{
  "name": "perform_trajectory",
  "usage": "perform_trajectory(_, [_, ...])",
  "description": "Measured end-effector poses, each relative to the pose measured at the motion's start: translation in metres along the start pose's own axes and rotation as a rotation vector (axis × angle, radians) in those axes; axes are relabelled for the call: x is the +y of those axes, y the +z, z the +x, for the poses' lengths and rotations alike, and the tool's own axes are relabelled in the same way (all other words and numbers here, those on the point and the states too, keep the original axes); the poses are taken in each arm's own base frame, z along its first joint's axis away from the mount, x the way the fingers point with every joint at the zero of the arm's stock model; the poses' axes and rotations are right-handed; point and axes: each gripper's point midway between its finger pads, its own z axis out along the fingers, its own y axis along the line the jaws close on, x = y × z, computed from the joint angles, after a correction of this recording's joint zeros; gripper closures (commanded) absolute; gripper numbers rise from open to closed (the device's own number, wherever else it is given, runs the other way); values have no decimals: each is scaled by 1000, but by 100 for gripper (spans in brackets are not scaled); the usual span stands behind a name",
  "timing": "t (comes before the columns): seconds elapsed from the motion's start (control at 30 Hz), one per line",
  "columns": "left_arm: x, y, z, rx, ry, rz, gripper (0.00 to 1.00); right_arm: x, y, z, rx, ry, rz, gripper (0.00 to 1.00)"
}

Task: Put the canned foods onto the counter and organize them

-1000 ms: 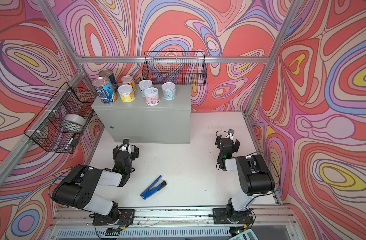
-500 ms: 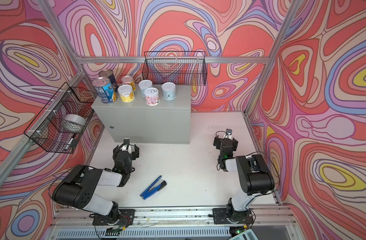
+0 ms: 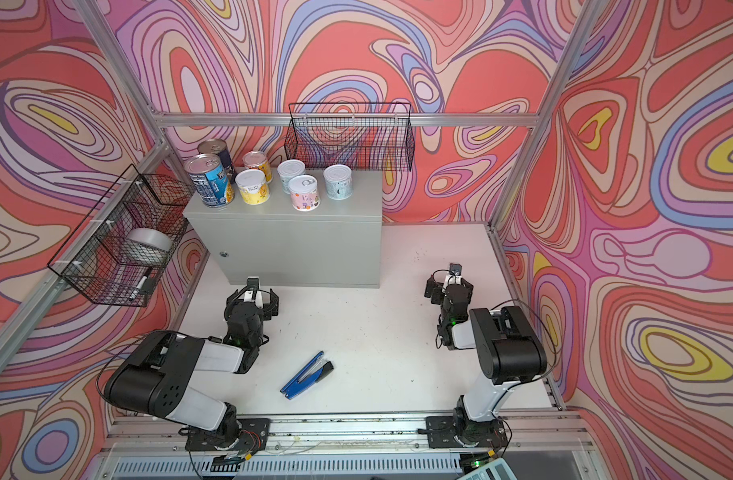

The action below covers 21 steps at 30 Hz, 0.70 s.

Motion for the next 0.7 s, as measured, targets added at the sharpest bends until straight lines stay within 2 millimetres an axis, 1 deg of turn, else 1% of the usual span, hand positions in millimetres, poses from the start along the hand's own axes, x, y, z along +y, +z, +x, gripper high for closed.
perform_trajectory(0.17, [1, -3, 12, 9, -23, 56, 0, 0, 0, 1, 3, 0, -1, 2])
perform_trajectory(0.3, [-2, 0, 19, 19, -33, 93, 0, 0, 0, 1, 3, 0, -1, 1])
perform_trajectory(0.5, [-7, 0, 15, 0, -47, 127, 0, 0, 0, 1, 3, 0, -1, 1])
perform_trajectory(0.7, [-9, 0, 13, -5, -48, 133, 0, 0, 0, 1, 3, 0, -1, 2])
